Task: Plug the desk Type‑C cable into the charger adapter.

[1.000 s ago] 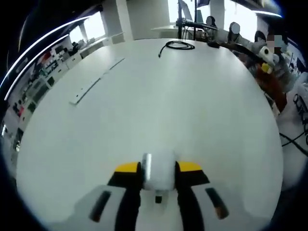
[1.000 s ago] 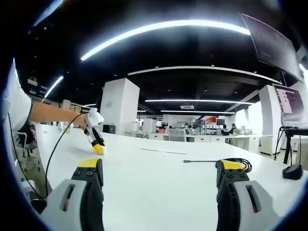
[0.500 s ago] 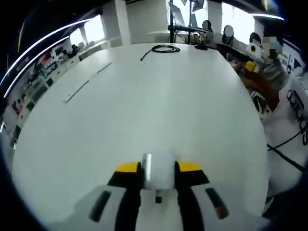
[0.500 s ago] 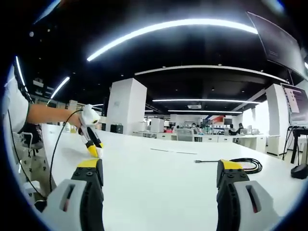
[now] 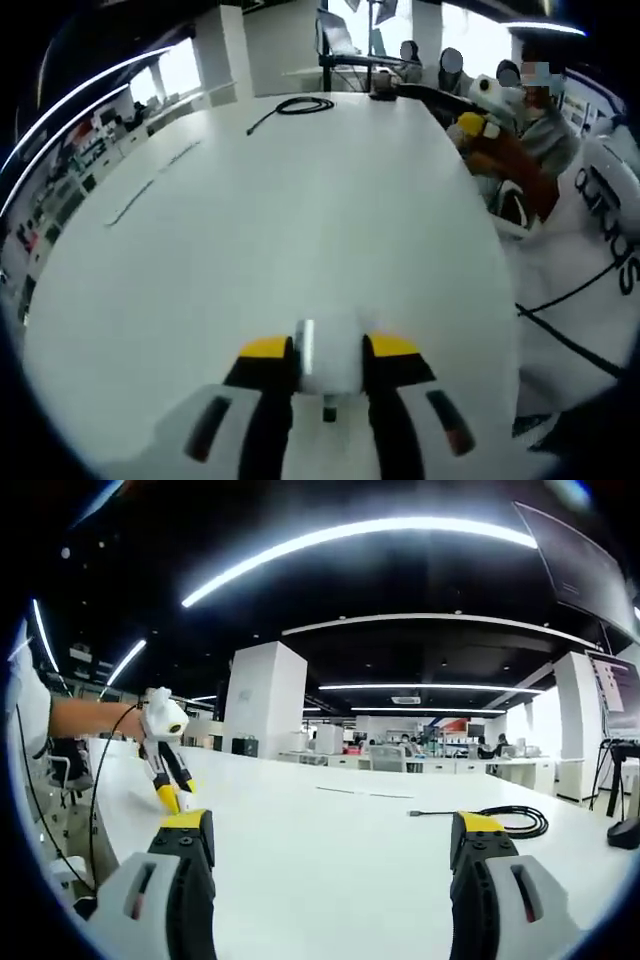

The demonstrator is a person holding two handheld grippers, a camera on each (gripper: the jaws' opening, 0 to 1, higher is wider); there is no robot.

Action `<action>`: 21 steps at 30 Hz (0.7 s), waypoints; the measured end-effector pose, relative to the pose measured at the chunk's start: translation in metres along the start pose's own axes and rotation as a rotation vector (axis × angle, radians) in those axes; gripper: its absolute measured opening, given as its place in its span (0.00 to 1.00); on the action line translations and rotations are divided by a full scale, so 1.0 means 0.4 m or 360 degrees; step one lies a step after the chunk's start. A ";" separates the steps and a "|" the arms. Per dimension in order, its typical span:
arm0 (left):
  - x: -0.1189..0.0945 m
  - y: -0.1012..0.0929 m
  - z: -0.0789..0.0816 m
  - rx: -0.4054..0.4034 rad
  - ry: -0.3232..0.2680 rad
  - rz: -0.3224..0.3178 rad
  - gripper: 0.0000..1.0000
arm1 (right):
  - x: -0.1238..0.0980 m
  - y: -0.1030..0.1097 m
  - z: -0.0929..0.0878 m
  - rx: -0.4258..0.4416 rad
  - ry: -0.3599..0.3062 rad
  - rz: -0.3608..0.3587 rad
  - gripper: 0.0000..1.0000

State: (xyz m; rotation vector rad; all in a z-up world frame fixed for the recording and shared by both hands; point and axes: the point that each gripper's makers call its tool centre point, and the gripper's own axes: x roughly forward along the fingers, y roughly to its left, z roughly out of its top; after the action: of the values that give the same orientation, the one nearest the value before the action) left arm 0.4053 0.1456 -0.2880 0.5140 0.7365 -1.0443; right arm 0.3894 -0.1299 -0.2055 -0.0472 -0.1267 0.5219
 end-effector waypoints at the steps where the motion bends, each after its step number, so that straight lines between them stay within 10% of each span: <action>1: 0.000 -0.015 0.000 0.0003 0.0007 -0.0010 0.26 | 0.000 0.001 0.000 0.0004 -0.0002 0.0002 1.00; 21: -0.005 -0.195 0.001 0.0108 0.0025 -0.0107 0.26 | -0.001 0.018 -0.006 0.0015 0.0004 0.0028 1.00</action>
State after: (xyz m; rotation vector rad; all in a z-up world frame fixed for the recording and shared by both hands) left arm 0.3344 0.1134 -0.2891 0.5593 0.7386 -1.1319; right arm 0.3860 -0.1239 -0.2086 -0.0395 -0.1215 0.5398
